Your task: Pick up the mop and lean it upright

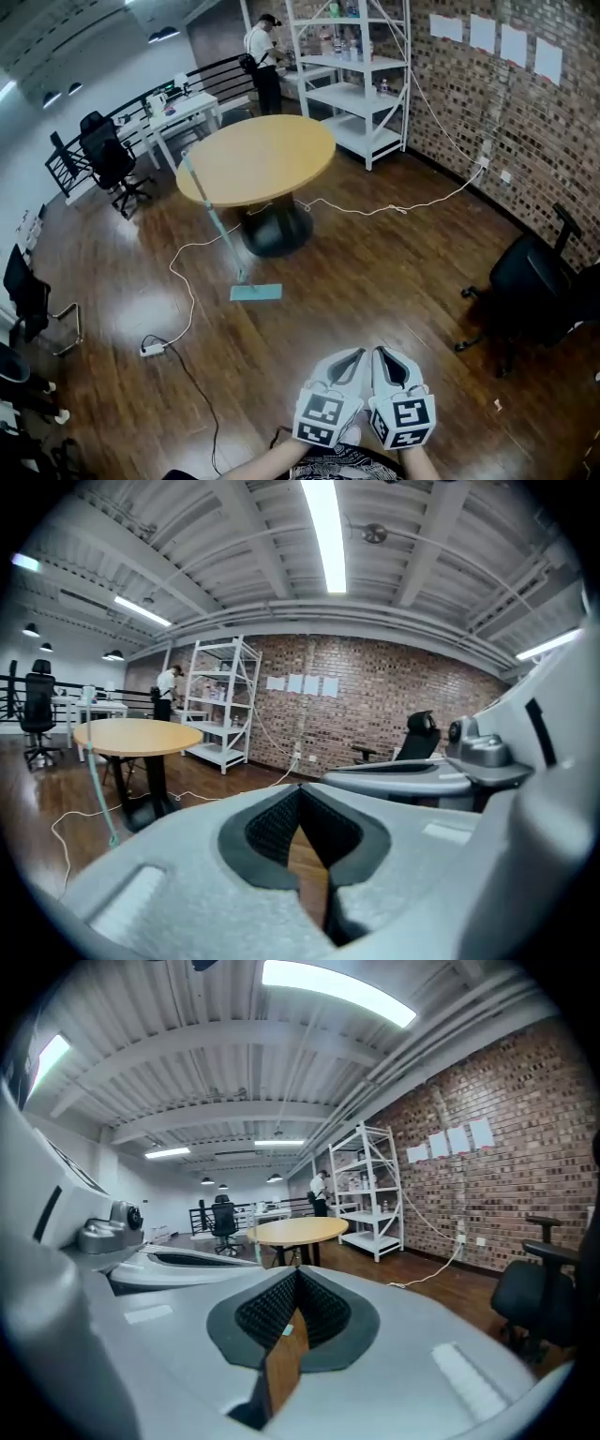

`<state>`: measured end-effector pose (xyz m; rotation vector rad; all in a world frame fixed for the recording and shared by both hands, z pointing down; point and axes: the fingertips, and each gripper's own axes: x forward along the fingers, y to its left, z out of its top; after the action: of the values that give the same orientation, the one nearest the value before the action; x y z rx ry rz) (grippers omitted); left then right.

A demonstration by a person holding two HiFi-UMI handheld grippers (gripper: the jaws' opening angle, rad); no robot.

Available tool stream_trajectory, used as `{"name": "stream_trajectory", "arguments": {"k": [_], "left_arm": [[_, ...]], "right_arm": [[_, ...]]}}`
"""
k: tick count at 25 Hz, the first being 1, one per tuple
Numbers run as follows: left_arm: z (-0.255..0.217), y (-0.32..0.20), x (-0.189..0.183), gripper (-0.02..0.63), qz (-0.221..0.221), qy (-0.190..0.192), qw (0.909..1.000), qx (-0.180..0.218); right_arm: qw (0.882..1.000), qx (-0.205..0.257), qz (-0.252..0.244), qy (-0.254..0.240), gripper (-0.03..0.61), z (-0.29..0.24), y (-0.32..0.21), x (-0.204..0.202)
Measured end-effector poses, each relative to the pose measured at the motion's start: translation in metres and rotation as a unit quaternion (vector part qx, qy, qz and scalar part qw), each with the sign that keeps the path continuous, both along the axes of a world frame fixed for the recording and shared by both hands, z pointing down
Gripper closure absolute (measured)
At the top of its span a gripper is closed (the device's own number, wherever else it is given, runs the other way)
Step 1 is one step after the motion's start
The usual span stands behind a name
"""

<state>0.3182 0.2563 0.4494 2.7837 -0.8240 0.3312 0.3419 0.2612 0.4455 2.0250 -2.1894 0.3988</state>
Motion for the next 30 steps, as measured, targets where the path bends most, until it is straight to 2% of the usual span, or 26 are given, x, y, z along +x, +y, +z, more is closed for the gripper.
{"name": "stream_trajectory", "arguments": {"k": [6, 11, 15, 24, 30], "left_arm": [[0.014, -0.026, -0.060, 0.611, -0.092, -0.004, 0.9957, -0.001], [0.020, -0.041, -0.103, 0.611, -0.174, -0.008, 0.9847, -0.001], [0.022, -0.046, -0.130, 0.611, -0.223, -0.008, 0.9747, -0.004], [0.026, -0.055, -0.155, 0.611, -0.268, -0.006, 0.9633, -0.010], [0.022, -0.089, -0.169, 0.611, -0.286, 0.004, 0.9583, -0.005]], "right_arm": [[0.996, 0.001, -0.092, -0.003, 0.578, 0.014, -0.030, -0.060], [0.985, 0.003, -0.174, -0.010, 0.578, 0.020, -0.050, -0.102], [0.974, 0.000, -0.225, -0.010, 0.578, 0.022, -0.056, -0.131], [0.963, -0.002, -0.268, -0.015, 0.578, 0.025, -0.071, -0.158], [0.959, -0.001, -0.282, -0.013, 0.578, 0.025, -0.100, -0.169]]}}
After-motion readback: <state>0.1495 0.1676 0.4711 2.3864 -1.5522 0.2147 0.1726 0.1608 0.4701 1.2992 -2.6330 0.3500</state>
